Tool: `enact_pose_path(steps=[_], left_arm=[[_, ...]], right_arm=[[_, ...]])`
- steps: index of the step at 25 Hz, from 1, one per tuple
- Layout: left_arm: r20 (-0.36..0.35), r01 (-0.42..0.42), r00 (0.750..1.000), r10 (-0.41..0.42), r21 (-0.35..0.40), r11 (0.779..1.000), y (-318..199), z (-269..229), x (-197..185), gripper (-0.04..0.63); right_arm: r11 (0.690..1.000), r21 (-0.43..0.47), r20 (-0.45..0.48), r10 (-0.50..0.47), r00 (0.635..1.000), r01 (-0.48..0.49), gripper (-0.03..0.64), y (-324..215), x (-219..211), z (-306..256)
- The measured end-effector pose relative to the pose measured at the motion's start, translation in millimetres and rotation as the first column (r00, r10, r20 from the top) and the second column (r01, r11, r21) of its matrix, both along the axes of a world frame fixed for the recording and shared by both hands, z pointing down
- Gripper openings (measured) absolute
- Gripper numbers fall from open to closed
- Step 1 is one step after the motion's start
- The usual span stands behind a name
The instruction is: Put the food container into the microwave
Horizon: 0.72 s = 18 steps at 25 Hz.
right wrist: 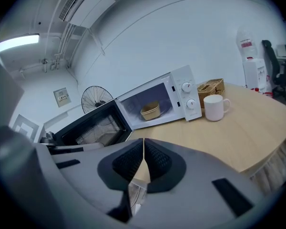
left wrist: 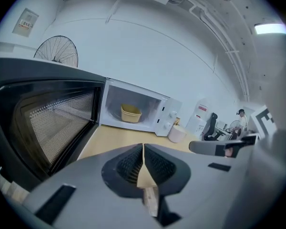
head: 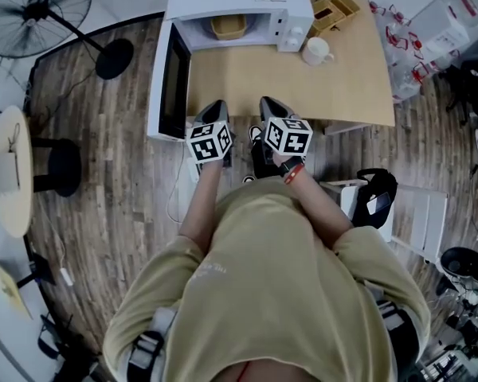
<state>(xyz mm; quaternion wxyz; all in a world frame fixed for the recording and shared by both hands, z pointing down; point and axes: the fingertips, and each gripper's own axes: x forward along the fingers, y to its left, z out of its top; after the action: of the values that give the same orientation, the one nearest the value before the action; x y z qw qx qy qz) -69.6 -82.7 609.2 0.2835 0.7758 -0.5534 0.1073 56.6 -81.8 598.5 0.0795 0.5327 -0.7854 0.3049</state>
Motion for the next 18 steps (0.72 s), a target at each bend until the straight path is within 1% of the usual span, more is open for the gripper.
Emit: enact_pose_path(steps=[5, 13, 18], left_arm=[[0.006, -0.007, 1.0, 0.007, 0.012, 1.0, 13.4, -3.6, 2.8, 0.021], [0.007, -0.004, 1.0, 0.004, 0.014, 1.0, 29.0, -2.9, -1.5, 0.021], [0.006, -0.003, 1.0, 0.003, 0.006, 1.0, 39.3, 1.7, 2.8, 0.021]], right_arm=[[1.0, -0.002, -0.019, -0.007, 1.0, 0.007, 0.028, 16.3, 1.2, 0.8], [1.0, -0.001, -0.005, -0.009, 1.0, 0.009, 0.028, 32.4, -1.6, 3.6], [1.0, -0.009, -0.008, -0.017, 1.0, 0.017, 0.028, 41.1, 0.3, 7.8]])
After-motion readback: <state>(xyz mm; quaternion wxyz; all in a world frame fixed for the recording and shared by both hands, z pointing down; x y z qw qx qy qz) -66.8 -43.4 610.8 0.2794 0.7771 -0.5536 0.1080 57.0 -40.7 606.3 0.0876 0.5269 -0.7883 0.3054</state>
